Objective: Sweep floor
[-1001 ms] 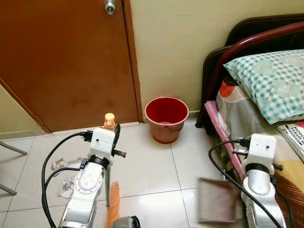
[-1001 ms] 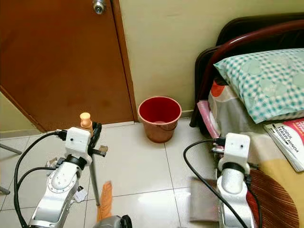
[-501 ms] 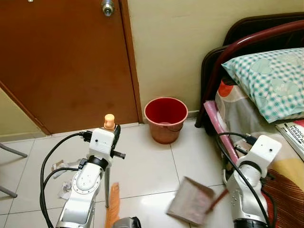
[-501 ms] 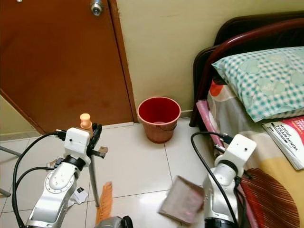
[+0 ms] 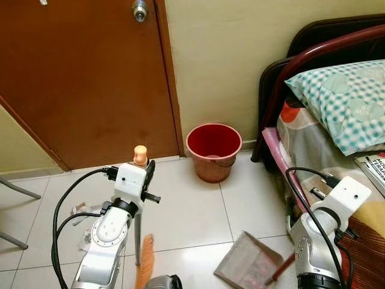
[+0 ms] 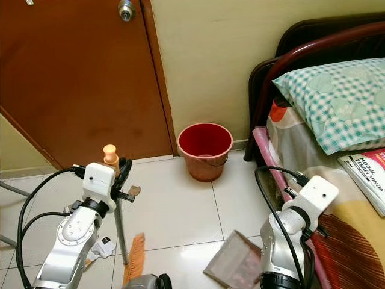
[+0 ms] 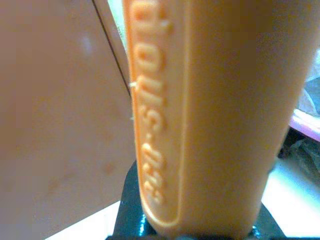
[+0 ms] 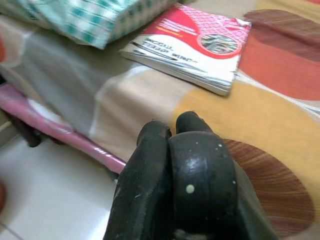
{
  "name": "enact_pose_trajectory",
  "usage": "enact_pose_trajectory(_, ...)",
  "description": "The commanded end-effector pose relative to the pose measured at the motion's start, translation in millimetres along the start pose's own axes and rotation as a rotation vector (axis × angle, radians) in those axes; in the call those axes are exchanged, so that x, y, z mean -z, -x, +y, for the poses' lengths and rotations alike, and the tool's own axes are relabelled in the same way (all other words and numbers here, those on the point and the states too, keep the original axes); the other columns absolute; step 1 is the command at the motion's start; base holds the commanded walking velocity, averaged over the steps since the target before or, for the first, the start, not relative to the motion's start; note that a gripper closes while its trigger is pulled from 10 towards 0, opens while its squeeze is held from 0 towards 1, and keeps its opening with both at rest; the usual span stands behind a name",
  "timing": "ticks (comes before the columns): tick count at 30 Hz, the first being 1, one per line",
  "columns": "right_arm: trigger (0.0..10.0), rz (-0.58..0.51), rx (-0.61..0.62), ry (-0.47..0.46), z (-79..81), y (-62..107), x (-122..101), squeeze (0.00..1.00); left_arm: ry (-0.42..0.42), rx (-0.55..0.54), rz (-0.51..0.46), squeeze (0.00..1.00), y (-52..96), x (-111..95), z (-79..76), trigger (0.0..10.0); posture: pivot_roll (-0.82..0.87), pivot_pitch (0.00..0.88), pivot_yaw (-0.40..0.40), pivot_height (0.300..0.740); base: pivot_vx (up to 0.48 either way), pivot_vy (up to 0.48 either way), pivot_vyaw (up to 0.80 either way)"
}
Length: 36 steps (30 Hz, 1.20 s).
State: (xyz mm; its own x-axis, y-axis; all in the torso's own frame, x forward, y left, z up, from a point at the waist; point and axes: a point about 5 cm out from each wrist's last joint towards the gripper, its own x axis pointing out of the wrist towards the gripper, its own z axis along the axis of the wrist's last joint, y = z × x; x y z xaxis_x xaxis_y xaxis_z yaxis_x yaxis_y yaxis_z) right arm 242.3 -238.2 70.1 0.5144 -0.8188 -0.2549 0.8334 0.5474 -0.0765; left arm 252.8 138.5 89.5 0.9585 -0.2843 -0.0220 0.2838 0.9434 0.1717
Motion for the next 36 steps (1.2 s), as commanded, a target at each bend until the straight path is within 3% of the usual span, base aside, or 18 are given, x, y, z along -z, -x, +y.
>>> enact_pose_trajectory(1, 10.0, 0.037, 0.027, -0.018, -1.4, -0.3, 3, 0.0, -0.009, 0.012, -0.002, 0.0, 1.5, -2, 1.0, 10.0, -0.01, 0.038, 0.101, 0.74, 0.0, 0.0, 0.0)
enact_pose_trajectory(10, 10.0, 0.008, 0.01, 0.018, 1.6, -1.5, 1, 0.0, 0.002, 0.018, -0.005, 0.0, 1.3, -3, -1.8, 10.0, -0.01, 0.036, 0.094, 0.74, 0.0, 0.0, 0.0)
enact_pose_trajectory(13, 10.0, -0.147, -0.026, 0.158, 3.7, -0.8, -8, 0.0, 0.006, 0.024, -0.008, 0.0, 1.1, -3, -3.0, 10.0, -0.01, 0.035, 0.094, 0.74, 0.0, 0.0, 0.0)
enact_pose_trajectory(17, 10.0, -0.195, -0.031, 0.191, 2.2, -1.2, -7, 0.0, 0.007, 0.026, -0.011, 0.0, 0.2, -3, -3.4, 10.0, -0.01, 0.034, 0.092, 0.74, 0.0, 0.0, 0.0)
enact_pose_trajectory(22, 10.0, -0.163, -0.057, 0.197, -1.3, -2.8, 2, 0.0, 0.009, 0.026, -0.012, 0.0, 0.0, -3, -4.0, 10.0, -0.01, 0.034, 0.092, 0.74, 0.0, 0.0, 0.0)
enact_pose_trajectory(24, 10.0, -0.058, -0.231, 0.084, 7.1, 0.4, 9, 0.0, 0.009, 0.027, -0.01, 0.0, 0.4, -3, -5.1, 10.0, -0.01, 0.037, 0.087, 0.74, 0.0, 0.0, 0.0)
enact_pose_trajectory(33, 10.0, -0.031, -0.402, 0.067, 17.5, 1.0, 9, 0.0, -0.004, -0.009, -0.03, 0.0, -3.6, -8, -2.9, 10.0, 0.01, 0.054, 0.038, 0.74, 0.0, 0.0, 0.0)
enact_pose_trajectory(34, 1.2, -0.038, -0.416, 0.069, 18.9, -0.3, 7, 0.0, -0.011, -0.023, -0.045, 0.0, -6.0, -12, -1.5, 10.0, 0.01, 0.056, 0.034, 0.74, 0.0, 0.0, 0.0)
enact_pose_trajectory(35, 0.0, -0.047, -0.442, 0.067, 21.1, -3.2, 4, 0.0, -0.013, -0.056, -0.067, 0.0, -9.5, -19, 1.6, 10.0, 0.02, 0.066, 0.019, 0.74, 0.0, 0.0, 0.0)
enact_pose_trajectory(36, 0.0, -0.047, -0.442, 0.067, 21.1, -3.2, 4, 0.0, -0.013, -0.056, -0.067, 0.0, -9.5, -19, 1.6, 10.0, 0.02, 0.066, 0.019, 0.74, 0.0, 0.0, 0.0)
